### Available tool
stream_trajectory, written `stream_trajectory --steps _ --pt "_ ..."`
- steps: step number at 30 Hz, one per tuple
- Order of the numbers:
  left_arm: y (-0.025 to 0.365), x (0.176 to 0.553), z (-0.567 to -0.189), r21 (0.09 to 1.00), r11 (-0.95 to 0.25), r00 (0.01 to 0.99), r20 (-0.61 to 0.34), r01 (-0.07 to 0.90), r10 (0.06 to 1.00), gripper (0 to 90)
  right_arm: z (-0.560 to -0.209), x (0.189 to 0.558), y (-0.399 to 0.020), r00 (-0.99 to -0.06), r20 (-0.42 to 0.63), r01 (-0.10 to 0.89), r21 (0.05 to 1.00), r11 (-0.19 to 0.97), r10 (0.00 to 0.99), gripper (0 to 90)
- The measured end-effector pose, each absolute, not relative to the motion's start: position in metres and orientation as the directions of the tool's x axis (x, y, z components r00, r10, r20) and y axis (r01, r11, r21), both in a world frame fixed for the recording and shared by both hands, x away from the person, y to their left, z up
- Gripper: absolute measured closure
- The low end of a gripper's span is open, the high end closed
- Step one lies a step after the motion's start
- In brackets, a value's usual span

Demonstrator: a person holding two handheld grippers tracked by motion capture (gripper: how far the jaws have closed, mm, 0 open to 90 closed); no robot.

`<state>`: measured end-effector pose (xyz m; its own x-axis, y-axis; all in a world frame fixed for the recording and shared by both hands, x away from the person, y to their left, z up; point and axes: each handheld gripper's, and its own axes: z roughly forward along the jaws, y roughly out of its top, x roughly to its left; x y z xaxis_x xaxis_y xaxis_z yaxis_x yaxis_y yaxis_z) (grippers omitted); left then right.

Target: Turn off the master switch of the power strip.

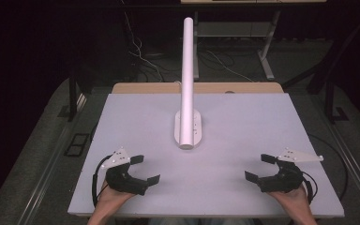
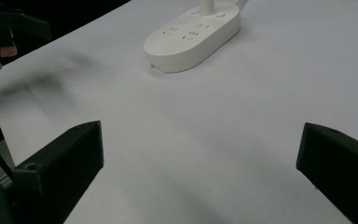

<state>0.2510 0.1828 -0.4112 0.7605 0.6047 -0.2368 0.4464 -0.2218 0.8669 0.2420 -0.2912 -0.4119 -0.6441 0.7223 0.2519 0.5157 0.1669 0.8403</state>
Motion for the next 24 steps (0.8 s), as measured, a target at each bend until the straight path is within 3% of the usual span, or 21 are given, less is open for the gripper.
stream_trajectory --steps 24 --pt "0.191 0.270 -0.386 0.861 -0.257 0.765 -0.207 0.438 0.610 0.9 -0.412 0.240 -0.293 -0.640 0.246 0.516 0.840 0.170 0.728 0.0"
